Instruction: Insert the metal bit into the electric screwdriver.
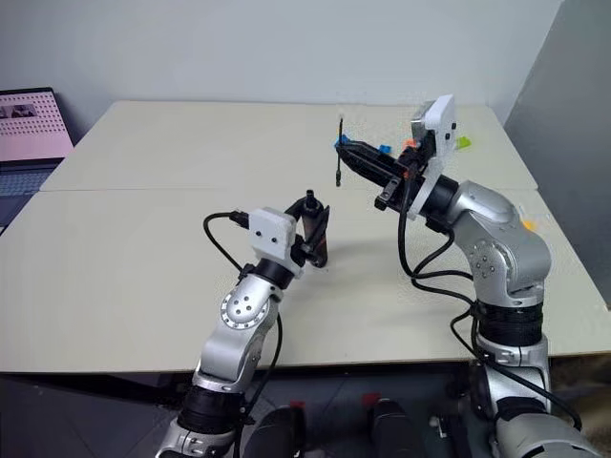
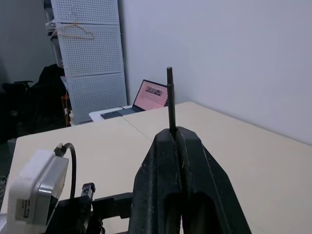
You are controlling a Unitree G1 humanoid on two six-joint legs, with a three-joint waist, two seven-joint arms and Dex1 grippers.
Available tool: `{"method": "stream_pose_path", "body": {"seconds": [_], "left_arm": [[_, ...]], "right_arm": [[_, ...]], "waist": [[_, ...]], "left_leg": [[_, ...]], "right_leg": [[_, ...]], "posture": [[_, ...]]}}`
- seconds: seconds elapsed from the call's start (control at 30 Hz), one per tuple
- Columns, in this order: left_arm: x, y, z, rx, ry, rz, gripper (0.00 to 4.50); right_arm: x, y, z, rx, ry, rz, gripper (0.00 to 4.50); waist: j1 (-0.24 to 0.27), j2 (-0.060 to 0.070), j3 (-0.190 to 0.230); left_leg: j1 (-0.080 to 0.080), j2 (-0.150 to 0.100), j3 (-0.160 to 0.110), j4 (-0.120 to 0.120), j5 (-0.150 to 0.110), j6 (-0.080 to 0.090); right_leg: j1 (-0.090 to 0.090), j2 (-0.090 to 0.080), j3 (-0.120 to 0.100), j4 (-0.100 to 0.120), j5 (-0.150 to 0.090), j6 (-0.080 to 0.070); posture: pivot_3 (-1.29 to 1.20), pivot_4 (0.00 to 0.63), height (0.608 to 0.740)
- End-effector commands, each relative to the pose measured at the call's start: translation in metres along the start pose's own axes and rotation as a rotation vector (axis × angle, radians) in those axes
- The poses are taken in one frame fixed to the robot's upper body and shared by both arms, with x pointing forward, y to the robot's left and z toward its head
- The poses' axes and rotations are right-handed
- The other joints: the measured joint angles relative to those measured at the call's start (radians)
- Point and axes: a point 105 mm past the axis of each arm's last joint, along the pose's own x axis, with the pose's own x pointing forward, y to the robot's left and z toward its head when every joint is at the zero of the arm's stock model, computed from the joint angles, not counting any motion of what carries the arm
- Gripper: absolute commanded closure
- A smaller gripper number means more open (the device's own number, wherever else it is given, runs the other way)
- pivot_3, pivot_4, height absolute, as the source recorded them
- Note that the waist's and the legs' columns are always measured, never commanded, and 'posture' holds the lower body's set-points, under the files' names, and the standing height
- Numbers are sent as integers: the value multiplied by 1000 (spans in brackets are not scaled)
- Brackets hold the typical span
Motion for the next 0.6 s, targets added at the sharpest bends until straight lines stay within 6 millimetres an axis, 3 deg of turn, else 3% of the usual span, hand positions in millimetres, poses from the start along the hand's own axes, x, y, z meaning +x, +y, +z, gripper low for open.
{"method": "stream_pose_path", "body": {"seconds": [0.03,0.6], "left_arm": [[3,6,7,37,-32,46,2858],[5,13,13,53,-61,167,2858]], "right_arm": [[9,9,18,-42,-42,26,4500],[39,14,33,-67,-25,-113,4500]], "waist": [[-1,0,0],[-3,0,0]], "left_leg": [[0,0,0,0,0,0],[-2,0,0,-1,0,0]], "right_leg": [[0,0,0,0,0,0],[-1,0,0,-2,0,0]], "posture": [[0,150,740],[0,150,740]]}}
